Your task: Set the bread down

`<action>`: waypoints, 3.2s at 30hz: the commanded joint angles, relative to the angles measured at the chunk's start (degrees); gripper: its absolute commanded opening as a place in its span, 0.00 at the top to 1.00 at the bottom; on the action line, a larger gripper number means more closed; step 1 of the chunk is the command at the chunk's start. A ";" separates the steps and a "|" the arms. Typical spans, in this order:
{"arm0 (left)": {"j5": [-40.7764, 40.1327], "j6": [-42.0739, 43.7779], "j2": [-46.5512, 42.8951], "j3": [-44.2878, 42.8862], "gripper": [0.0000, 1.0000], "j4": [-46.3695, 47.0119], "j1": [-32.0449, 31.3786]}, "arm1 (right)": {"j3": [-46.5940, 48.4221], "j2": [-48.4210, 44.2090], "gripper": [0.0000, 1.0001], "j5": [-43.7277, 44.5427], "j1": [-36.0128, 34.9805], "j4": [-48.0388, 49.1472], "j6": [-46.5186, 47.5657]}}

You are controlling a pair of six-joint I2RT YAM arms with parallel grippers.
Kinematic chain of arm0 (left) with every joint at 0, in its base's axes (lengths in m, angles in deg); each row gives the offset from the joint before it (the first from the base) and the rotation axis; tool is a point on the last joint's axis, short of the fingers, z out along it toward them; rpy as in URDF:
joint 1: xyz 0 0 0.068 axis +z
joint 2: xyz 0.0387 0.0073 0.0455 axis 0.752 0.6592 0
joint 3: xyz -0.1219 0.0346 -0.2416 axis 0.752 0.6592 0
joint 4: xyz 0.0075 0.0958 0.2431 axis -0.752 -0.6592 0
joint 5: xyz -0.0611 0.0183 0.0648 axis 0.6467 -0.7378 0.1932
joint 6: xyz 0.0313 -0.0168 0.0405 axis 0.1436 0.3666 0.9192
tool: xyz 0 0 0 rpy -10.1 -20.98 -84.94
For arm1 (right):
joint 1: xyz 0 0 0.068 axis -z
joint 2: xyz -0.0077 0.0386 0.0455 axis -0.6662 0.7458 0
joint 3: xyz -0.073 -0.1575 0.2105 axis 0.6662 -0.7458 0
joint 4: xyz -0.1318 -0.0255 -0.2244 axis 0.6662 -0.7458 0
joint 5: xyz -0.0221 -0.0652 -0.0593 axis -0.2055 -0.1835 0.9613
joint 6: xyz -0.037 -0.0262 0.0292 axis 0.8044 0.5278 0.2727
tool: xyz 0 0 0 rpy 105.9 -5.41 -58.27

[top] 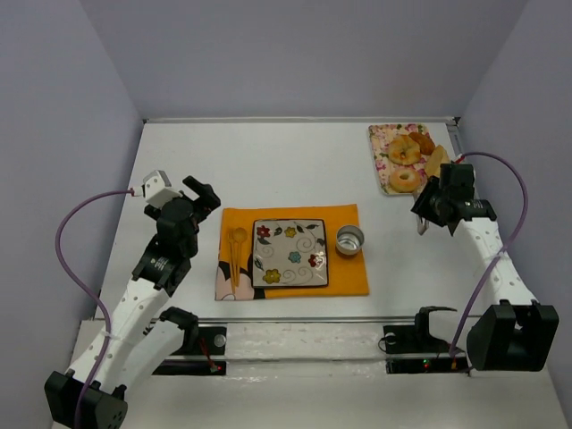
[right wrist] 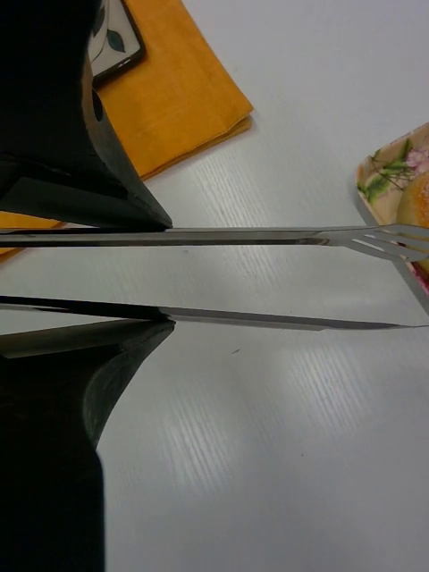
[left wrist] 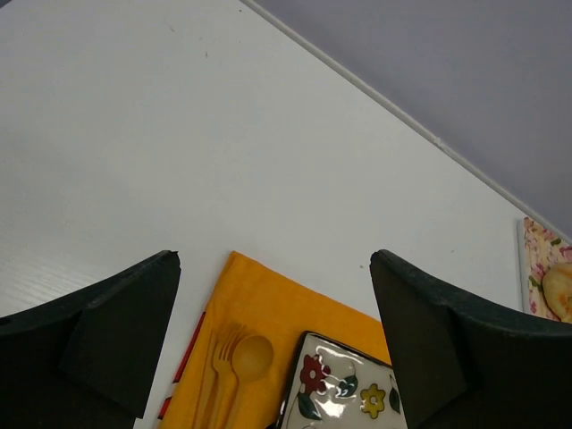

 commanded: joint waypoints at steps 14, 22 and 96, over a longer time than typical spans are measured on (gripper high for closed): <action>-0.67 -0.45 -0.43 0.28 0.01 3.14 0.14 | 0.50 2.67 0.50 -4.82 2.89 11.11 -1.74; -0.67 -0.37 -0.17 0.11 0.01 3.14 0.14 | -0.73 4.51 0.46 -10.09 5.62 15.15 -3.06; 1.35 -1.51 -1.05 0.02 0.01 3.32 0.14 | -0.21 -8.68 0.93 -47.10 -12.26 12.52 12.74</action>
